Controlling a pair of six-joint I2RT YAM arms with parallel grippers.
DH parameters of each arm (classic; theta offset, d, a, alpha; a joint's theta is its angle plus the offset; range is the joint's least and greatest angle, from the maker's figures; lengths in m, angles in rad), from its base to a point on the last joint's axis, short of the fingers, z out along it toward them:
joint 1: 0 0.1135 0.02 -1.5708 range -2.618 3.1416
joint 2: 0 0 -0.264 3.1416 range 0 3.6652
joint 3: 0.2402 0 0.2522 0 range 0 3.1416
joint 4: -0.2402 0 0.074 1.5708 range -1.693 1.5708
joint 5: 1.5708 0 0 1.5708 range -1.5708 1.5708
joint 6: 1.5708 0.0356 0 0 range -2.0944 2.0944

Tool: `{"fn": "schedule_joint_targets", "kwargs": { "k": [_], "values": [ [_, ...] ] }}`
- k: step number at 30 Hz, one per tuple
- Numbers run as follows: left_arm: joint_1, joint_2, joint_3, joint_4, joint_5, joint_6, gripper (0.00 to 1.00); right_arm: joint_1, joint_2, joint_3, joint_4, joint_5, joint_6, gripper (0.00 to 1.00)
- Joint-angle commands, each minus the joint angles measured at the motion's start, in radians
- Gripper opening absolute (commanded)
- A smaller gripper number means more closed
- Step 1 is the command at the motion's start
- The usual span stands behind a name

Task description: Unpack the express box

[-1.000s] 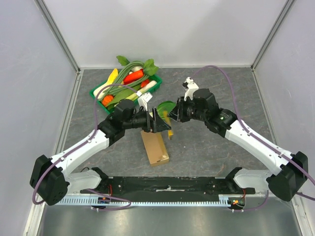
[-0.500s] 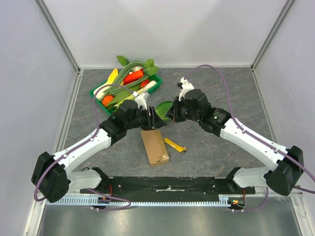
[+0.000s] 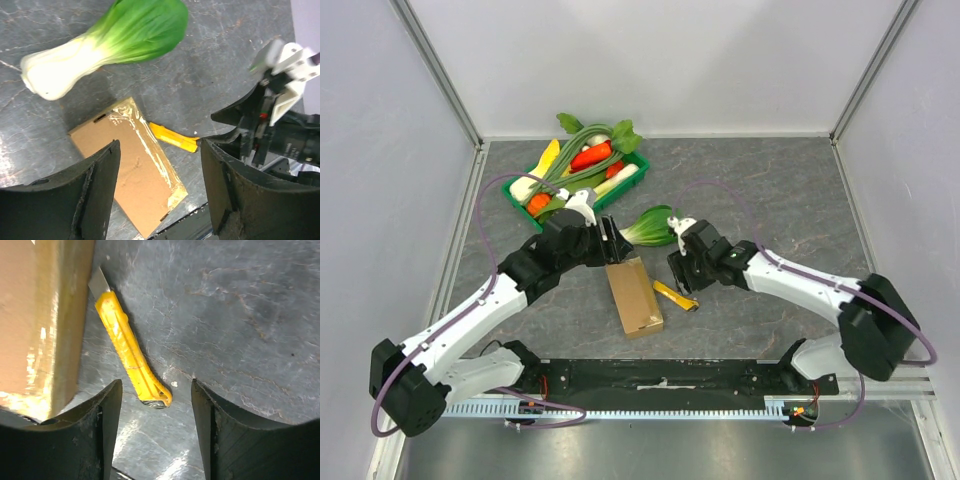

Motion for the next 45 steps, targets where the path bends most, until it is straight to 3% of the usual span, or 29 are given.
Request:
{"fn": "schedule_joint_targets", "kwargs": {
  "k": [1,6,12,15,23,30,38,41,45],
  "values": [
    [0.021,-0.032,0.049,-0.050,-0.049,0.063,0.72,0.036,0.087,0.005,0.043,-0.033,-0.144,0.63],
    [0.061,-0.044,0.048,-0.048,0.017,0.057,0.74,0.111,0.173,0.039,0.097,0.022,-0.173,0.61],
    [0.122,-0.047,0.042,-0.047,0.086,0.051,0.74,0.148,0.274,0.064,0.122,0.065,-0.178,0.52],
    [0.142,-0.052,0.042,-0.051,0.103,0.056,0.74,0.163,0.294,0.056,0.119,0.088,-0.175,0.42],
    [0.170,-0.055,0.063,-0.073,0.137,0.096,0.76,0.165,0.255,0.059,0.076,0.094,-0.132,0.00],
    [0.202,-0.063,0.094,-0.090,0.201,0.112,0.79,0.076,0.127,0.166,-0.013,0.039,-0.016,0.00],
    [0.213,-0.060,0.154,-0.041,0.406,0.097,0.82,-0.041,-0.043,0.266,0.075,-0.419,0.070,0.00],
    [0.213,-0.046,0.210,-0.054,0.446,0.031,0.82,-0.041,-0.065,0.289,0.123,-0.455,0.112,0.00],
    [0.208,-0.033,0.240,-0.024,0.494,-0.054,0.82,-0.013,-0.074,0.310,0.152,-0.382,0.138,0.00]
  ]
}}
